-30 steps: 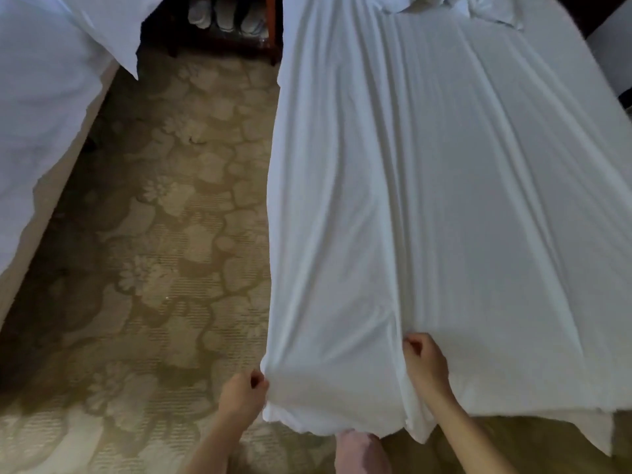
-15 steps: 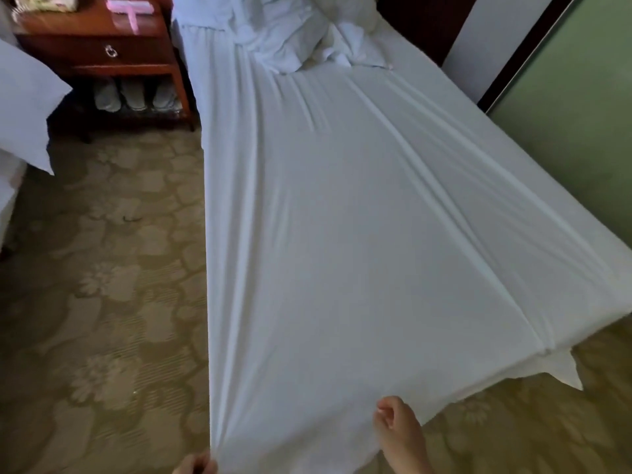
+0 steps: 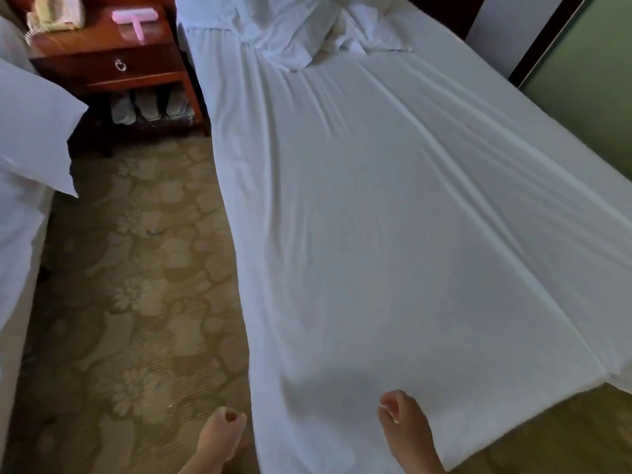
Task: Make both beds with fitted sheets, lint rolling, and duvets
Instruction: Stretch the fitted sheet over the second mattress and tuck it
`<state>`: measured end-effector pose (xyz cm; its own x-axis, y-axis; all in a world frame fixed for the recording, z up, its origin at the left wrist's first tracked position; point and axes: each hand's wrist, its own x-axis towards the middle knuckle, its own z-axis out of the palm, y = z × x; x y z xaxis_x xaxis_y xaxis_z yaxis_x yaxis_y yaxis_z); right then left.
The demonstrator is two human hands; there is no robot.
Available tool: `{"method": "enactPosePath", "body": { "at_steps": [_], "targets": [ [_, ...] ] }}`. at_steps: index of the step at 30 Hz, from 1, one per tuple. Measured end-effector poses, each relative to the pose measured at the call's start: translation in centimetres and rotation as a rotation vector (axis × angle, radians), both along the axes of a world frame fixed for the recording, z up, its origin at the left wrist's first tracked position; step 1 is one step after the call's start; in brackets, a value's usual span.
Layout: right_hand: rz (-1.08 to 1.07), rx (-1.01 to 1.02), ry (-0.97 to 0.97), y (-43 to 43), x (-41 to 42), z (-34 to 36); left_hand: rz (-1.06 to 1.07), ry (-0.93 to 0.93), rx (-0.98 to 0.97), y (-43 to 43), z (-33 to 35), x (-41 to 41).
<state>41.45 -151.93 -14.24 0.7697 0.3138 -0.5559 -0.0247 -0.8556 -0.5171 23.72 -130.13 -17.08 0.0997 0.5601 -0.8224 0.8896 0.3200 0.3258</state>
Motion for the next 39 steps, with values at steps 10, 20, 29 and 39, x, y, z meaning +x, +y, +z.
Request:
{"method": "enactPosePath", "body": {
  "at_steps": [10,20,29,39],
  "targets": [
    [-0.094,0.056,-0.041,24.7,2.3,-2.8,0.066,-0.113,-0.231,22.3,-4.6,3.7],
    [-0.182,0.140,0.034,46.9,4.8,-3.5,-0.050,-0.058,-0.134,49.8,-1.4,7.3],
    [-0.550,0.242,0.228,58.2,13.4,-4.9,0.221,-0.223,-0.390,61.1,-3.8,26.6],
    [-1.008,0.197,0.131,66.6,14.8,-8.9,0.401,-0.325,-0.766,70.8,-12.3,42.1]
  ]
}}
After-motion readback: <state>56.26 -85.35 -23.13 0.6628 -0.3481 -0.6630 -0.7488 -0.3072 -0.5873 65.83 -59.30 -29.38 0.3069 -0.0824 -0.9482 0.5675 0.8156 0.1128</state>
